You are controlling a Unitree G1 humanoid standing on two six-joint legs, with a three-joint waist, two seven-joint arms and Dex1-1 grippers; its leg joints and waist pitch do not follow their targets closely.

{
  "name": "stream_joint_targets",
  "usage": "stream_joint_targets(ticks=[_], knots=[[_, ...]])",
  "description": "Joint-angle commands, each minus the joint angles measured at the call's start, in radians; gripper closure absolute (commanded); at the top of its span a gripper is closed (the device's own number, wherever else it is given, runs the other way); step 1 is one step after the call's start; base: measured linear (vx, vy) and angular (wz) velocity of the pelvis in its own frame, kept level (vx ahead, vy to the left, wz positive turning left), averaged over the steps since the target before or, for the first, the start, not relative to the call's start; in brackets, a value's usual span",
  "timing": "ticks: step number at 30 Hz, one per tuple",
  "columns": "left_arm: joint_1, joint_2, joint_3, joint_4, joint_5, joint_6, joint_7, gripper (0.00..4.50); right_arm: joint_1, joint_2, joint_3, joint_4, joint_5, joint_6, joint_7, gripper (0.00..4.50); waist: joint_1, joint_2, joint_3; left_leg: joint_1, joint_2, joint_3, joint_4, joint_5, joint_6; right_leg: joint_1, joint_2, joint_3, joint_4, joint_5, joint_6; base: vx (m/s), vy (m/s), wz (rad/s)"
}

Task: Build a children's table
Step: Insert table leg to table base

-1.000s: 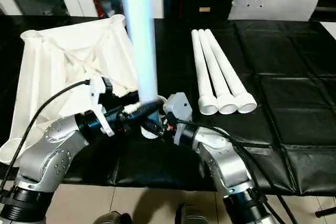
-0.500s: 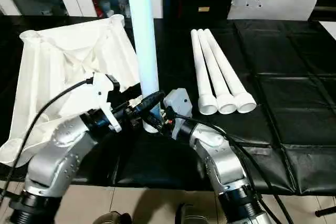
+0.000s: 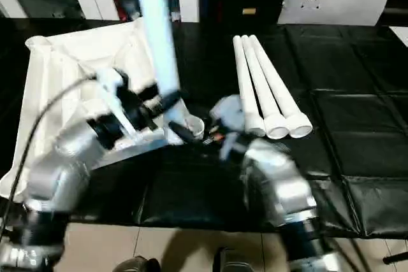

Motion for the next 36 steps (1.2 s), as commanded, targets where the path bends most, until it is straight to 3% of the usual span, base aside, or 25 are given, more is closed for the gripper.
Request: stream_joint_targets(ticks=[1,5,6,9,11,12,14,15,17,21,29,36], knots=[[-0.034,0.015,0.027,0.019,-0.04,0.025,-0.04,2.57,-0.021,-0.023,-0.041,-0.03,0.046,0.032,0.027,0.99,0.004,-0.007,-0.079,0.003,0.04,-0.005,-0.073,-0.169,0.095,0.071,-0.06,0.036,-0.076,-0.318,-0.2,0.0,0.0,0.0],[-0.094,0.022,0.069,0.066,-0.149,0.095,-0.131,2.57,-0.06,-0.077,-0.134,-0.053,0.176,0.15,0.059,0.67,0.008,-0.011,-0.077,0.006,0.035,-0.002,-0.07,-0.156,0.1,0.073,-0.059,0.036,-0.078,-0.338,-0.205,0.0,0.0,0.0],[-0.094,0.022,0.069,0.066,-0.149,0.095,-0.131,2.57,-0.06,-0.077,-0.134,-0.053,0.176,0.15,0.059,0.67,0.009,-0.012,-0.078,0.006,0.034,-0.002,-0.069,-0.15,0.101,0.074,-0.059,0.036,-0.078,-0.337,-0.206,0.0,0.0,0.0],[-0.134,0.038,0.096,0.074,-0.257,0.18,-0.217,2.57,-0.094,-0.127,-0.19,-0.066,0.265,0.249,0.089,0.33,0.011,-0.013,-0.076,0.007,0.033,-0.001,-0.068,-0.136,0.105,0.073,-0.058,0.035,-0.075,-0.329,-0.22,0.0,0.0,0.0],[-0.149,0.049,0.101,0.074,-0.296,0.211,-0.257,2.57,-0.105,-0.142,-0.209,-0.07,0.294,0.272,0.096,0.2,0.012,-0.014,-0.077,0.008,0.033,0.0,-0.068,-0.137,0.107,0.073,-0.058,0.034,-0.076,-0.334,-0.219,0.0,0.0,0.0],[-0.156,0.057,0.104,0.07,-0.324,0.237,-0.283,2.57,-0.113,-0.162,-0.22,-0.075,0.327,0.324,0.103,0.08,0.012,-0.016,-0.074,0.007,0.033,0.0,-0.068,-0.137,0.108,0.072,-0.058,0.034,-0.077,-0.339,-0.218,0.0,0.0,0.0],[-0.164,0.061,0.11,0.066,-0.357,0.265,-0.304,2.57,-0.12,-0.178,-0.233,-0.081,0.361,0.366,0.111,0.08,0.014,-0.015,-0.074,0.008,0.031,0.001,-0.068,-0.126,0.109,0.074,-0.056,0.035,-0.077,-0.341,-0.218,0.0,0.0,0.0],[-0.175,0.064,0.122,0.062,-0.405,0.303,-0.331,2.57,-0.127,-0.192,-0.252,-0.091,0.418,0.419,0.128,0.08,0.017,-0.014,-0.073,0.009,0.032,0.001,-0.068,-0.126,0.111,0.072,-0.057,0.034,-0.078,-0.345,-0.219,0.0,0.0,0.0],[-0.179,0.066,0.125,0.06,-0.423,0.318,-0.343,2.57,-0.127,-0.199,-0.257,-0.098,0.442,0.44,0.142,0.08,0.018,-0.016,-0.072,0.008,0.032,0.002,-0.068,-0.126,0.111,0.073,-0.056,0.033,-0.079,-0.352,-0.216,0.0,0.0,0.0],[-0.184,0.074,0.12,0.063,-0.428,0.336,-0.359,2.57,-0.121,-0.223,-0.244,-0.118,0.468,0.489,0.177,0.08,0.02,-0.015,-0.068,0.01,0.034,0.0,-0.072,-0.15,0.096,0.07,-0.056,0.031,-0.086,-0.416,-0.189,0.0,0.0,0.0],[-0.205,0.105,0.054,0.068,-0.357,0.304,-0.399,2.57,-0.127,-0.265,-0.174,-0.151,0.436,0.507,0.235,0.08,0.024,-0.017,-0.063,0.009,0.037,-0.003,-0.077,-0.163,0.078,0.064,-0.059,0.034,-0.093,-0.478,-0.146,0.0,0.0,0.0],[-0.216,0.121,-0.021,0.045,-0.248,0.247,-0.385,2.57,-0.159,-0.274,-0.055,-0.156,0.298,0.445,0.239,0.02,0.023,-0.021,-0.065,0.006,0.041,-0.004,-0.079,-0.141,0.072,0.066,-0.062,0.036,-0.088,-0.44,-0.149,0.0,0.0,0.0]])
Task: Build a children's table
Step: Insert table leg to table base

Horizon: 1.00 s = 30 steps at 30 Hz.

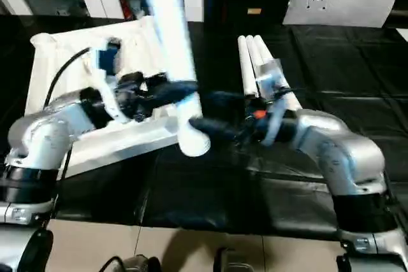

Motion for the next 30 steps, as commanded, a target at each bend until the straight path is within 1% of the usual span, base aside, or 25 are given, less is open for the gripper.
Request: stream_joint_targets(ticks=[1,3,6,7,8,9,10,11,12,13,14,15,16,17,19,21,24,25,26,27,30], knots=[[-0.007,0.01,-0.016,-0.032,0.025,-0.016,0.005,2.57,-0.018,0.001,0.028,-0.011,-0.044,-0.029,-0.014,0.0,0.002,-0.016,-0.069,0.007,0.04,-0.004,-0.074,-0.134,0.071,0.066,-0.063,0.037,-0.082,-0.422,-0.159,0.0,0.0,0.0],[-0.005,0.016,-0.036,-0.036,0.053,-0.032,0.012,2.57,-0.026,0.012,0.051,0.0,-0.08,-0.049,-0.04,0.0,0.002,-0.018,-0.071,0.007,0.039,-0.002,-0.073,-0.117,0.075,0.069,-0.063,0.038,-0.079,-0.384,-0.173,0.0,0.0,0.0],[-0.004,0.022,-0.058,-0.035,0.093,-0.056,0.02,2.58,-0.031,0.022,0.07,0.005,-0.105,-0.06,-0.052,0.0,0.002,-0.016,-0.072,0.007,0.042,-0.003,-0.075,-0.107,0.081,0.07,-0.062,0.037,-0.075,-0.342,-0.188,0.0,0.0,0.0],[-0.005,0.019,-0.065,-0.032,0.111,-0.069,0.028,2.58,-0.031,0.03,0.081,0.011,-0.123,-0.065,-0.061,0.0,0.001,-0.015,-0.072,0.008,0.041,-0.001,-0.075,-0.109,0.082,0.071,-0.062,0.037,-0.073,-0.329,-0.194,0.0,0.0,0.0],[-0.005,0.017,-0.066,-0.031,0.117,-0.073,0.03,2.58,-0.032,0.033,0.086,0.016,-0.136,-0.07,-0.066,0.0,0.001,-0.016,-0.074,0.007,0.041,0.0,-0.074,-0.1,0.086,0.073,-0.062,0.039,-0.073,-0.307,-0.2,0.0,0.0,0.0],[-0.005,0.015,-0.068,-0.033,0.122,-0.078,0.032,2.59,-0.032,0.039,0.092,0.023,-0.151,-0.076,-0.077,0.0,0.002,-0.015,-0.074,0.007,0.042,-0.001,-0.074,-0.089,0.087,0.073,-0.063,0.038,-0.071,-0.288,-0.207,0.0,0.0,0.0],[-0.003,0.012,-0.071,-0.035,0.128,-0.081,0.033,2.59,-0.032,0.046,0.095,0.032,-0.159,-0.079,-0.087,0.18,0.0,-0.017,-0.074,0.007,0.042,0.0,-0.075,-0.09,0.089,0.073,-0.061,0.038,-0.071,-0.283,-0.21,0.0,0.0,0.0],[-0.003,0.012,-0.072,-0.036,0.128,-0.081,0.033,2.59,-0.032,0.046,0.095,0.032,-0.159,-0.079,-0.087,0.29,0.001,-0.016,-0.075,0.007,0.04,0.001,-0.074,-0.088,0.089,0.075,-0.063,0.038,-0.07,-0.277,-0.217,0.0,0.0,0.0],[-0.002,0.011,-0.075,-0.036,0.135,-0.087,0.034,2.59,-0.031,0.049,0.097,0.036,-0.16,-0.081,-0.088,0.29,0.001,-0.016,-0.075,0.007,0.04,0.001,-0.074,-0.087,0.09,0.075,-0.062,0.038,-0.07,-0.274,-0.219,0.0,0.0,0.0],[-0.002,0.011,-0.075,-0.036,0.135,-0.087,0.034,2.59,-0.031,0.049,0.097,0.036,-0.16,-0.081,-0.088,0.39,0.001,-0.018,-0.076,0.006,0.041,0.001,-0.074,-0.08,0.094,0.077,-0.062,0.039,-0.069,-0.263,-0.219,0.0,0.0,0.0],[-0.002,0.01,-0.076,-0.036,0.137,-0.089,0.035,2.59,-0.03,0.05,0.098,0.036,-0.158,-0.076,-0.088,0.39,0.001,-0.017,-0.076,0.007,0.041,0.001,-0.074,-0.076,0.097,0.077,-0.062,0.038,-0.068,-0.257,-0.221,0.0,0.0,0.0],[0.0,0.009,-0.078,-0.037,0.139,-0.095,0.035,2.59,-0.028,0.05,0.103,0.035,-0.159,-0.071,-0.085,0.51,0.001,-0.018,-0.077,0.008,0.041,0.001,-0.074,-0.075,0.1,0.078,-0.062,0.038,-0.068,-0.253,-0.222,0.0,0.0,0.0],[0.0,0.007,-0.081,-0.036,0.141,-0.1,0.036,2.59,-0.027,0.05,0.106,0.037,-0.16,-0.069,-0.082,0.74,0.002,-0.018,-0.077,0.008,0.043,0.001,-0.074,-0.071,0.104,0.078,-0.062,0.038,-0.067,-0.247,-0.224,0.0,0.0,0.0],[0.001,0.005,-0.084,-0.036,0.146,-0.105,0.035,2.59,-0.025,0.052,0.107,0.038,-0.162,-0.065,-0.08,0.74,0.002,-0.018,-0.079,0.008,0.043,0.001,-0.073,-0.063,0.108,0.079,-0.063,0.038,-0.066,-0.234,-0.229,0.0,0.0,0.0],[0.002,0.002,-0.087,-0.038,0.151,-0.111,0.032,2.59,-0.023,0.059,0.106,0.042,-0.16,-0.056,-0.082,0.92,0.002,-0.019,-0.078,0.007,0.043,0.002,-0.073,-0.062,0.113,0.079,-0.063,0.038,-0.066,-0.23,-0.232,0.0,0.0,0.0],[0.003,0.001,-0.089,-0.039,0.152,-0.114,0.032,2.59,-0.023,0.064,0.103,0.045,-0.157,-0.051,-0.084,1.18,0.002,-0.019,-0.078,0.007,0.042,0.002,-0.072,-0.066,0.113,0.079,-0.063,0.038,-0.067,-0.243,-0.231,0.0,0.0,0.0],[0.006,-0.001,-0.091,-0.044,0.154,-0.118,0.032,2.59,-0.022,0.072,0.101,0.047,-0.144,-0.038,-0.082,1.28,0.003,-0.018,-0.079,0.009,0.042,0.003,-0.072,-0.07,0.109,0.079,-0.063,0.038,-0.067,-0.252,-0.229,0.0,0.0,0.0],[0.007,-0.002,-0.092,-0.047,0.154,-0.119,0.033,2.59,-0.021,0.075,0.101,0.048,-0.139,-0.032,-0.08,1.51,0.002,-0.019,-0.079,0.008,0.042,0.002,-0.072,-0.068,0.108,0.079,-0.062,0.038,-0.067,-0.25,-0.229,0.0,0.0,0.0],[0.007,-0.002,-0.093,-0.047,0.154,-0.12,0.033,2.59,-0.021,0.075,0.101,0.048,-0.138,-0.032,-0.08,1.51,0.002,-0.02,-0.081,0.009,0.043,0.002,-0.072,-0.068,0.108,0.08,-0.063,0.038,-0.067,-0.25,-0.23,0.0,0.0,0.0],[0.007,-0.003,-0.093,-0.048,0.154,-0.12,0.033,2.59,-0.021,0.075,0.101,0.048,-0.137,-0.03,-0.079,1.66,0.003,-0.018,-0.082,0.009,0.044,0.002,-0.071,-0.06,0.108,0.08,-0.063,0.038,-0.064,-0.236,-0.232,0.0,0.0,0.0],[0.007,-0.006,-0.093,-0.049,0.157,-0.123,0.033,2.59,-0.02,0.079,0.104,0.048,-0.131,-0.019,-0.077,1.9,0.003,-0.018,-0.083,0.009,0.043,0.002,-0.07,-0.049,0.114,0.081,-0.062,0.038,-0.062,-0.215,-0.238,0.0,0.0,0.0]])
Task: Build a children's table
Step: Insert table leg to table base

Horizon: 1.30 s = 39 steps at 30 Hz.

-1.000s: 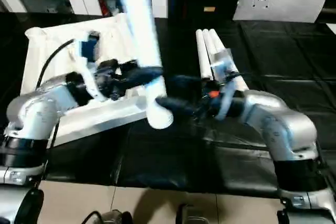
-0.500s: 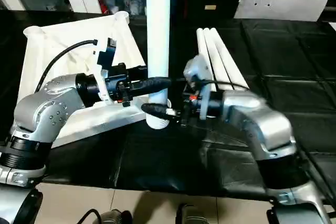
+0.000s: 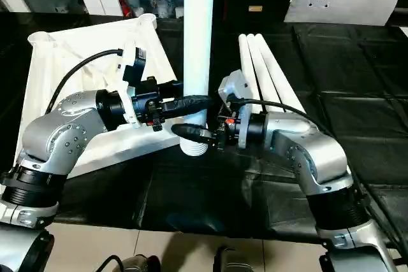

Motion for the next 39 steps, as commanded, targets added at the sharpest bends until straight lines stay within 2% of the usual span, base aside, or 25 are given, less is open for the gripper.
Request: stream_joint_targets(ticks=[1,9,15,16,18,19,21,22,24,25,26,28,29,30,33,34,35,36,38,39], knots=[[0.002,-0.002,-0.007,-0.029,0.012,-0.015,0.001,2.59,0.007,0.004,0.004,0.005,0.012,0.017,0.01,2.0,0.002,-0.022,-0.085,0.007,0.043,0.0,-0.058,-0.049,0.111,0.082,-0.063,0.038,-0.054,-0.214,-0.232,0.0,0.0,0.0],[0.004,-0.001,-0.009,-0.033,0.013,-0.02,0.001,2.59,0.008,0.015,-0.002,0.011,0.016,0.035,0.011,2.54,0.004,-0.02,-0.087,0.007,0.042,0.001,-0.055,-0.034,0.117,0.083,-0.063,0.038,-0.051,-0.204,-0.235,0.0,0.0,0.0],[0.002,-0.005,-0.005,-0.03,0.02,-0.023,0.008,2.6,0.009,0.022,0.0,0.019,0.018,0.035,0.009,2.58,0.003,-0.019,-0.087,0.007,0.043,0.0,-0.055,-0.036,0.118,0.083,-0.063,0.037,-0.051,-0.2,-0.239,0.0,0.0,0.0],[0.003,-0.004,-0.004,-0.029,0.026,-0.026,0.013,2.6,0.009,0.024,0.001,0.021,0.013,0.033,0.005,2.59,0.005,-0.016,-0.088,0.008,0.042,0.0,-0.054,-0.033,0.117,0.083,-0.063,0.038,-0.05,-0.197,-0.24,0.0,0.0,0.0],[0.009,0.001,-0.007,-0.036,0.03,-0.031,0.01,2.6,0.013,0.026,0.001,0.02,0.012,0.03,0.003,2.59,0.004,-0.018,-0.088,0.007,0.042,0.0,-0.054,-0.031,0.117,0.084,-0.062,0.037,-0.049,-0.192,-0.24,0.0,0.0,0.0],[0.022,0.003,-0.008,-0.048,0.03,-0.026,0.017,2.6,0.022,0.026,0.005,0.015,0.004,0.027,-0.003,2.59,0.004,-0.014,-0.088,0.007,0.043,0.0,-0.054,-0.033,0.117,0.083,-0.062,0.038,-0.05,-0.191,-0.242,0.0,0.0,0.0],[0.036,0.005,-0.006,-0.062,0.018,-0.01,0.018,2.6,0.034,0.027,0.008,0.006,0.004,0.026,-0.005,2.59,0.004,-0.016,-0.087,0.006,0.044,0.0,-0.054,-0.04,0.114,0.085,-0.064,0.038,-0.049,-0.191,-0.244,0.0,0.0,0.0],[0.052,0.007,-0.003,-0.076,0.006,0.007,0.02,2.25,0.049,0.034,0.006,-0.005,0.01,0.03,-0.012,2.59,0.004,-0.012,-0.089,0.008,0.042,0.001,-0.053,-0.045,0.113,0.083,-0.062,0.038,-0.051,-0.203,-0.241,0.0,0.0,0.0],[0.079,0.002,0.006,-0.08,0.016,0.001,0.051,1.9,0.077,0.045,0.012,-0.018,0.007,0.027,-0.028,2.59,0.005,-0.014,-0.087,0.005,0.046,-0.001,-0.055,-0.043,0.109,0.084,-0.064,0.038,-0.05,-0.195,-0.242,0.0,0.0,0.0],[0.09,0.002,0.007,-0.081,0.017,0.003,0.055,1.9,0.09,0.048,0.017,-0.022,0.002,0.02,-0.032,2.59,0.004,-0.013,-0.089,0.008,0.044,0.0,-0.055,-0.051,0.108,0.083,-0.061,0.037,-0.052,-0.209,-0.239,0.0,0.0,0.0],[0.099,0.004,0.009,-0.085,0.015,0.003,0.054,1.87,0.101,0.052,0.023,-0.023,-0.009,0.007,-0.039,2.59,0.005,-0.008,-0.088,0.009,0.045,-0.002,-0.056,-0.06,0.103,0.081,-0.061,0.036,-0.052,-0.221,-0.237,0.0,0.0,0.0],[0.116,0.0,0.026,-0.098,-0.012,0.02,0.057,1.81,0.126,0.062,0.031,-0.027,-0.03,-0.033,-0.047,2.59,0.004,-0.01,-0.087,0.009,0.046,-0.001,-0.056,-0.087,0.087,0.081,-0.063,0.036,-0.056,-0.256,-0.228,0.0,0.0,0.0],[0.124,0.001,0.032,-0.105,-0.02,0.024,0.057,1.53,0.14,0.076,0.031,-0.028,-0.043,-0.065,-0.062,2.59,0.003,-0.01,-0.085,0.009,0.045,-0.001,-0.058,-0.099,0.079,0.08,-0.062,0.036,-0.06,-0.276,-0.222,0.0,0.0,0.0],[0.128,0.001,0.035,-0.109,-0.023,0.026,0.058,1.47,0.147,0.083,0.031,-0.028,-0.053,-0.082,-0.073,2.59,0.003,-0.01,-0.085,0.008,0.044,-0.001,-0.058,-0.106,0.071,0.079,-0.063,0.037,-0.059,-0.288,-0.216,0.0,0.0,0.0],[0.16,0.008,0.027,-0.125,-0.023,0.027,0.05,1.41,0.162,0.098,0.037,-0.038,-0.067,-0.083,-0.103,2.59,0.0,-0.01,-0.083,0.01,0.043,-0.002,-0.059,-0.116,0.067,0.077,-0.061,0.037,-0.062,-0.309,-0.2,0.0,0.0,0.0],[0.163,0.008,0.026,-0.127,-0.023,0.027,0.052,1.11,0.164,0.099,0.037,-0.041,-0.069,-0.083,-0.103,2.59,0.0,-0.01,-0.083,0.009,0.043,-0.002,-0.059,-0.119,0.067,0.078,-0.061,0.037,-0.062,-0.313,-0.198,0.0,0.0,0.0],[0.166,0.009,0.025,-0.129,-0.023,0.027,0.053,1.03,0.166,0.1,0.037,-0.043,-0.071,-0.083,-0.104,2.59,0.004,0.015,-0.082,0.011,0.043,-0.005,-0.059,-0.123,0.064,0.075,-0.061,0.036,-0.06,-0.316,-0.197,0.0,0.0,0.0],[0.17,0.009,0.025,-0.132,-0.024,0.026,0.055,1.03,0.17,0.103,0.034,-0.049,-0.068,-0.085,-0.105,2.59,0.0,0.006,-0.084,0.012,0.043,-0.002,-0.058,-0.126,0.065,0.073,-0.058,0.036,-0.067,-0.312,-0.194,0.0,0.0,0.0],[0.184,-0.01,0.049,-0.142,-0.058,0.025,0.061,0.85,0.181,0.115,0.014,-0.063,-0.047,-0.077,-0.114,2.59,0.0,-0.007,-0.088,0.009,0.042,-0.002,-0.059,-0.124,0.069,0.079,-0.058,0.036,-0.062,-0.291,-0.198,0.0,0.0,0.0],[0.19,-0.027,0.068,-0.15,-0.084,0.02,0.061,0.69,0.186,0.124,-0.001,-0.066,-0.04,-0.083,-0.123,2.59,0.002,-0.003,-0.088,0.008,0.043,-0.002,-0.059,-0.119,0.069,0.079,-0.062,0.037,-0.061,-0.285,-0.207,0.0,0.0,0.0]])
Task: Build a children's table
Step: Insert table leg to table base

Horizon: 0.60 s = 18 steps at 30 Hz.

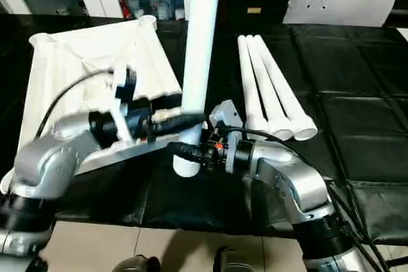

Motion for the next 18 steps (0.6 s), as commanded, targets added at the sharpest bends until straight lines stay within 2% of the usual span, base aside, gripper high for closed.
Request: stream_joint_targets(ticks=[1,3,4,5,6,7,9,11,12,13,14,15,16,17,18], knots=[[0.007,-0.017,0.034,-0.033,-0.049,-0.005,0.007,0.58,0.005,0.011,-0.039,-0.03,0.026,-0.01,-0.021,2.59,0.002,-0.011,-0.088,0.008,0.043,-0.001,-0.063,-0.116,0.072,0.077,-0.062,0.037,-0.064,-0.283,-0.208,0.0,0.0,0.0],[0.011,-0.074,0.106,-0.056,-0.149,-0.001,0.037,0.54,0.003,0.054,-0.084,-0.033,0.052,-0.029,-0.065,2.59,0.0,-0.01,-0.089,0.006,0.043,-0.001,-0.062,-0.103,0.076,0.077,-0.061,0.037,-0.06,-0.259,-0.218,0.0,0.0,0.0],[0.011,-0.083,0.116,-0.057,-0.162,-0.002,0.044,0.54,0.002,0.058,-0.088,-0.033,0.055,-0.028,-0.07,2.59,0.0,-0.011,-0.089,0.005,0.041,0.001,-0.061,-0.104,0.08,0.077,-0.061,0.036,-0.062,-0.26,-0.225,0.0,0.0,0.0],[0.002,-0.13,0.178,-0.061,-0.245,0.002,0.093,0.54,-0.004,0.069,-0.1,-0.035,0.059,-0.026,-0.095,2.59,0.0,-0.008,-0.087,0.005,0.041,0.0,-0.061,-0.117,0.076,0.076,-0.06,0.035,-0.063,-0.277,-0.224,0.0,0.0,0.0],[-0.009,-0.165,0.225,-0.055,-0.282,-0.017,0.146,0.54,-0.009,0.063,-0.094,-0.039,0.025,-0.037,-0.12,2.59,-0.001,-0.005,-0.085,0.004,0.039,0.001,-0.06,-0.129,0.068,0.075,-0.057,0.033,-0.069,-0.288,-0.225,0.0,0.0,0.0],[-0.011,-0.169,0.23,-0.054,-0.281,-0.024,0.154,0.54,-0.009,0.059,-0.091,-0.04,0.016,-0.04,-0.125,2.59,-0.002,-0.008,-0.085,0.004,0.038,0.001,-0.06,-0.136,0.067,0.076,-0.055,0.032,-0.07,-0.298,-0.217,0.0,0.0,0.0],[-0.023,-0.17,0.227,-0.034,-0.241,-0.026,0.191,0.54,-0.009,0.075,-0.103,-0.039,0.021,-0.04,-0.145,2.59,-0.004,-0.008,-0.083,0.007,0.034,0.0,-0.061,-0.152,0.073,0.074,-0.052,0.031,-0.075,-0.356,-0.171,0.0,0.0,0.0],[-0.036,-0.165,0.217,-0.011,-0.193,-0.03,0.221,0.54,-0.009,0.081,-0.104,-0.041,0.004,-0.046,-0.163,2.59,-0.005,-0.007,-0.083,0.007,0.037,-0.002,-0.063,-0.142,0.073,0.071,-0.05,0.031,-0.076,-0.367,-0.151,0.0,0.0,0.0],[-0.049,-0.163,0.214,0.012,-0.16,-0.022,0.253,0.54,-0.01,0.085,-0.101,-0.039,-0.013,-0.067,-0.168,2.59,-0.005,-0.005,-0.083,0.009,0.037,-0.002,-0.063,-0.143,0.07,0.069,-0.051,0.031,-0.075,-0.367,-0.145,0.0,0.0,0.0],[-0.081,-0.162,0.213,0.075,-0.085,-0.039,0.327,0.54,-0.017,0.099,-0.099,-0.036,-0.042,-0.084,-0.202,2.59,-0.006,-0.006,-0.084,0.008,0.036,-0.002,-0.063,-0.141,0.069,0.072,-0.051,0.031,-0.075,-0.36,-0.144,0.0,0.0,0.0],[-0.09,-0.162,0.213,0.091,-0.066,-0.042,0.35,0.54,-0.019,0.103,-0.098,-0.036,-0.05,-0.088,-0.213,2.59,-0.006,-0.005,-0.083,0.01,0.034,-0.002,-0.063,-0.142,0.063,0.068,-0.047,0.03,-0.077,-0.364,-0.131,0.0,0.0,0.0],[-0.092,-0.162,0.213,0.095,-0.062,-0.043,0.355,0.54,-0.019,0.104,-0.098,-0.036,-0.051,-0.089,-0.214,2.59,-0.007,-0.005,-0.086,0.01,0.032,-0.002,-0.061,-0.141,0.062,0.07,-0.049,0.03,-0.076,-0.363,-0.128,0.0,0.0,0.0],[-0.122,-0.157,0.213,0.152,-0.006,-0.059,0.425,0.54,-0.026,0.111,-0.093,-0.036,-0.066,-0.093,-0.234,2.59,-0.005,-0.006,-0.084,0.005,0.034,-0.004,-0.064,-0.136,0.062,0.074,-0.052,0.031,-0.076,-0.356,-0.127,0.0,0.0,0.0],[-0.139,-0.143,0.187,0.171,0.036,-0.07,0.447,0.54,-0.029,0.107,-0.076,-0.035,-0.082,-0.1,-0.238,2.59,-0.005,-0.001,-0.084,0.008,0.033,-0.006,-0.063,-0.134,0.06,0.071,-0.049,0.03,-0.076,-0.345,-0.125,0.0,0.0,0.0],[-0.149,-0.134,0.161,0.174,0.06,-0.07,0.451,0.54,-0.031,0.104,-0.062,-0.033,-0.095,-0.107,-0.238,2.59,-0.004,-0.003,-0.087,0.005,0.034,-0.007,-0.064,-0.125,0.061,0.076,-0.053,0.031,-0.071,-0.319,-0.132,0.0,0.0,0.0]])
